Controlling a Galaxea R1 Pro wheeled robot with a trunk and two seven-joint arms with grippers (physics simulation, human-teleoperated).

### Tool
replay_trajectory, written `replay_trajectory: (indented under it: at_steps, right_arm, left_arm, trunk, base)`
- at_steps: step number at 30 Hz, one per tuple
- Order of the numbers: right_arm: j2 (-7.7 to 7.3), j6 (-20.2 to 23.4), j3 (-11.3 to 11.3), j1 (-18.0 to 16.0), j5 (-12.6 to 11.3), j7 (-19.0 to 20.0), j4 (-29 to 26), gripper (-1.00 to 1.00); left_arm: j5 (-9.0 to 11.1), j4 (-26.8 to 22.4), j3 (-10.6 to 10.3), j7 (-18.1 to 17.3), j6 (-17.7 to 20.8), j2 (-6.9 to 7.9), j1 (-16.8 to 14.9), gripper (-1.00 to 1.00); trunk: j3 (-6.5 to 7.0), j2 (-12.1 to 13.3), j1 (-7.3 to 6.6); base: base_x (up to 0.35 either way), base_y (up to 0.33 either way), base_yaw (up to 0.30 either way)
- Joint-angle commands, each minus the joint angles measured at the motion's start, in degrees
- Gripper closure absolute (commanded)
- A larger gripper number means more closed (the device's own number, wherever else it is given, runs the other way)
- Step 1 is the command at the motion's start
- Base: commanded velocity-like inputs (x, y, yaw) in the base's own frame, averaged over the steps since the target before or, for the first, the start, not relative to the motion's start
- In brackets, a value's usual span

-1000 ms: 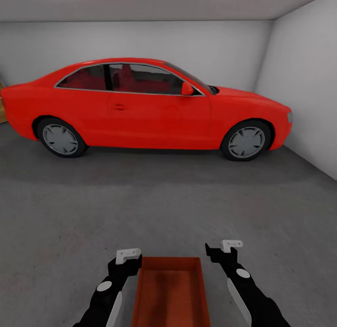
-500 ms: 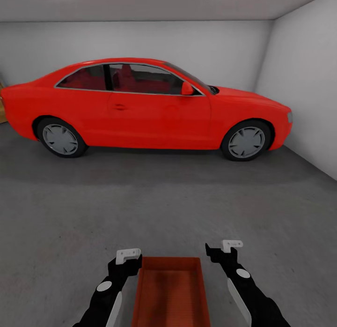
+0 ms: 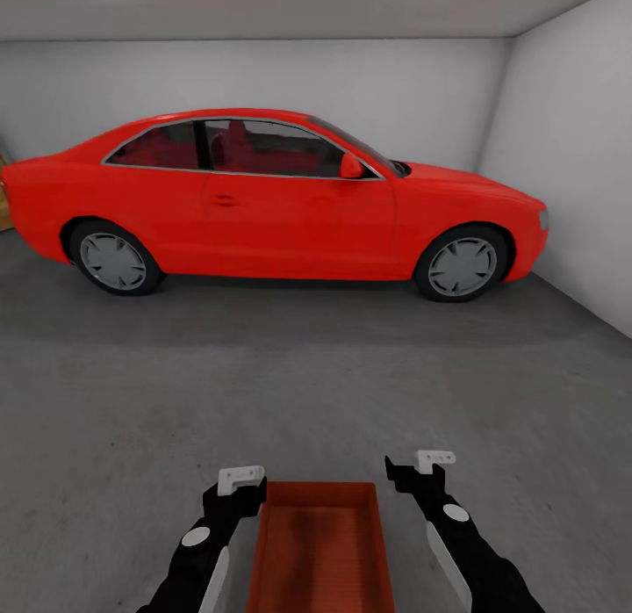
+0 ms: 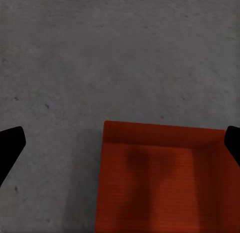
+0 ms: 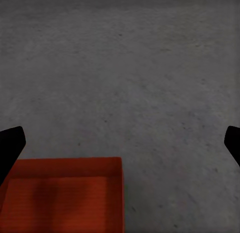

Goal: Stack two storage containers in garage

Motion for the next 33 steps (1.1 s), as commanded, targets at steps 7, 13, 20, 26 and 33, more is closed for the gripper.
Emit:
replay_trajectory:
  at_steps: [7,13,20,26,33]
  right_arm:
    - [-0.09,0.3,0.3,0.0,-0.6,-0.4,-0.1,-1.0]
    - [-0.09,0.3,0.3,0.0,-0.6,-0.4,0.0,-1.0]
    - [-0.09,0.3,0.3,0.0,-0.6,-0.4,0.0,-1.0]
    - [-0.09,0.3,0.3,0.0,-0.6,-0.4,0.0,-1.0]
    - [-0.09,0.3,0.3,0.0,-0.6,-0.4,0.0,-1.0]
  left_arm:
    - [-0.2,-0.1,-0.1,0.2,0.3,0.0,0.0,-1.0]
    - [-0.2,-0.1,-0.1,0.2,0.3,0.0,0.0,-1.0]
    - [-0.2,-0.1,-0.1,0.2,0.3,0.0,0.0,-1.0]
    - [-0.2,-0.1,-0.1,0.2,0.3,0.0,0.0,-1.0]
    - [-0.2,-0.1,-0.1,0.2,0.3,0.0,0.0,-1.0]
  trunk:
    - [-0.05,0.0,0.0]
    - [-0.05,0.0,0.0]
    - [-0.05,0.0,0.0]
    - [-0.05,0.0,0.0]
    - [-0.05,0.0,0.0]
  base:
    - [0.0,0.0,0.0]
    - [0.0,0.0,0.0]
    - [0.0,0.0,0.0]
    - [0.0,0.0,0.0]
    - [0.0,0.0,0.0]
